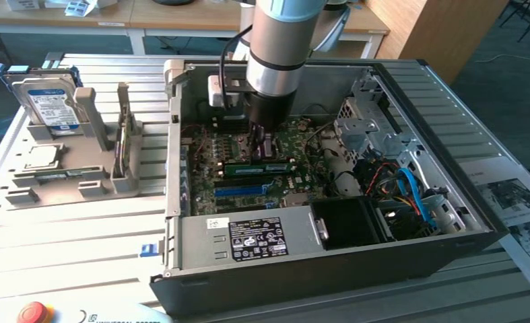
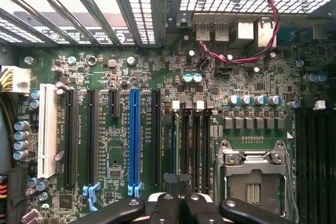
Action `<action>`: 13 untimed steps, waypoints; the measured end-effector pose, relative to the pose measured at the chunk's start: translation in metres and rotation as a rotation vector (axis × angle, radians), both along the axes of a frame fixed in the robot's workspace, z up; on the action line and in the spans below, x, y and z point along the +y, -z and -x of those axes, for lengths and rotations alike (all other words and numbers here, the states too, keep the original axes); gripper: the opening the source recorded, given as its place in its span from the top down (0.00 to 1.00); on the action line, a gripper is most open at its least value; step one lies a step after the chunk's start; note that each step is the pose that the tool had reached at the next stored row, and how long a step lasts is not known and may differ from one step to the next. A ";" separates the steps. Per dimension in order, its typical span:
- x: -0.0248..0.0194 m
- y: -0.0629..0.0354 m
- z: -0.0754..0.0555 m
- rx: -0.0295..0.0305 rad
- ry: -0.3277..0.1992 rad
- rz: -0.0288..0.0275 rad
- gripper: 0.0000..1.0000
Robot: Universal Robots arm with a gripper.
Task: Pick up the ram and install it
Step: 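Press down the ram until it locks into place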
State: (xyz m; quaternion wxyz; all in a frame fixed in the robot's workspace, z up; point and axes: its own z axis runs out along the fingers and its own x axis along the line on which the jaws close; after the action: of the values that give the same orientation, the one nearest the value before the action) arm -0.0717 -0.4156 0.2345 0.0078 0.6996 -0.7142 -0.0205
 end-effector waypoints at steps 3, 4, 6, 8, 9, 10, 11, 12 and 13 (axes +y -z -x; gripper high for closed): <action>0.0000 0.0015 0.000 0.0000 0.000 0.0000 0.89; 0.0000 0.0019 0.000 0.0000 0.000 0.0000 0.89; 0.0000 0.0020 0.000 0.0001 0.000 0.0002 0.89; 0.0000 0.0021 0.000 0.0001 0.000 0.0001 0.89; 0.0000 0.0022 0.000 0.0000 0.000 0.0000 0.89; 0.0000 0.0025 0.000 -0.0001 0.000 -0.0002 0.89; 0.0001 0.0030 0.000 -0.0002 0.000 -0.0004 0.89; 0.0000 0.0035 0.000 -0.0001 0.000 -0.0002 0.89; 0.0000 0.0039 0.000 0.0000 0.000 0.0000 0.89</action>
State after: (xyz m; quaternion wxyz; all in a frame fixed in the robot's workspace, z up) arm -0.0717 -0.4156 0.2307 0.0079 0.6996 -0.7141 -0.0205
